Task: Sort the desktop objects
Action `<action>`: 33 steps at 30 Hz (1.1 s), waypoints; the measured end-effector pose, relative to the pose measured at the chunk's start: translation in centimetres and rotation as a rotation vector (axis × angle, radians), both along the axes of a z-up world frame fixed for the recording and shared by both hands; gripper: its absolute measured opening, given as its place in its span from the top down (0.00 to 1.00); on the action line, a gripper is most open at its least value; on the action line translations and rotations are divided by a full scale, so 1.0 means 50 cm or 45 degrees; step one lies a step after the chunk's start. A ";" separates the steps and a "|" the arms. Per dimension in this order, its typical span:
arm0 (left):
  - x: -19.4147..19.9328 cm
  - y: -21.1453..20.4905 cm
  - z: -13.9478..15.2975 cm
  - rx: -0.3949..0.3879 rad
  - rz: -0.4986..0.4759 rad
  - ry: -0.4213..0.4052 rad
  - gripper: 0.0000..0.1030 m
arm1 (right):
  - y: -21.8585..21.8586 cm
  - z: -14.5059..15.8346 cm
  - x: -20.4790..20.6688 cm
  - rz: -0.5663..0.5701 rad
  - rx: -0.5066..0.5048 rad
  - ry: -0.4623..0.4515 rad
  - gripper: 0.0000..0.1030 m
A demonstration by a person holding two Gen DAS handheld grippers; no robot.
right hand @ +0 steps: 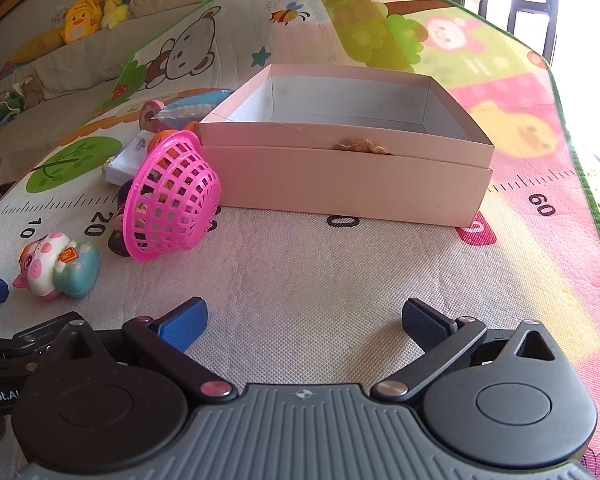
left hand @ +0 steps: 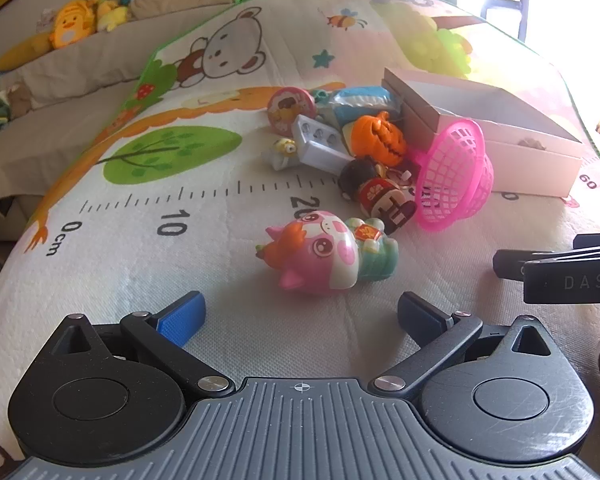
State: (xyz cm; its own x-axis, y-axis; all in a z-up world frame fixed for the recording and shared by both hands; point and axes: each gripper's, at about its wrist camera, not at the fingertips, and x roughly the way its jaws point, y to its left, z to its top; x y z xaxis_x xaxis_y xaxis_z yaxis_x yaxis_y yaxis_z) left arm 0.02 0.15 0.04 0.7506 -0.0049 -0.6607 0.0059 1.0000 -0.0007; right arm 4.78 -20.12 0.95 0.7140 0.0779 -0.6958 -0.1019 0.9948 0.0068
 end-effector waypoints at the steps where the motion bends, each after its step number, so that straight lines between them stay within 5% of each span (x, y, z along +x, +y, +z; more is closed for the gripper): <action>1: 0.003 -0.004 0.000 0.001 -0.001 0.006 0.00 | -0.002 0.000 0.001 0.007 0.003 0.005 0.00; 14: 0.012 -0.003 0.008 0.010 -0.010 0.043 0.00 | -0.008 0.013 -0.012 0.156 0.032 0.043 0.00; 20: -0.016 0.024 0.040 -0.009 0.000 -0.085 0.00 | 0.034 0.090 -0.024 0.286 -0.001 -0.151 0.00; 28: -0.004 0.030 0.055 0.024 -0.014 -0.100 0.00 | 0.128 0.115 0.094 0.319 -0.092 -0.162 0.56; 33: 0.013 0.010 0.048 0.062 -0.058 -0.093 0.00 | 0.127 0.092 0.126 0.306 -0.061 -0.073 0.79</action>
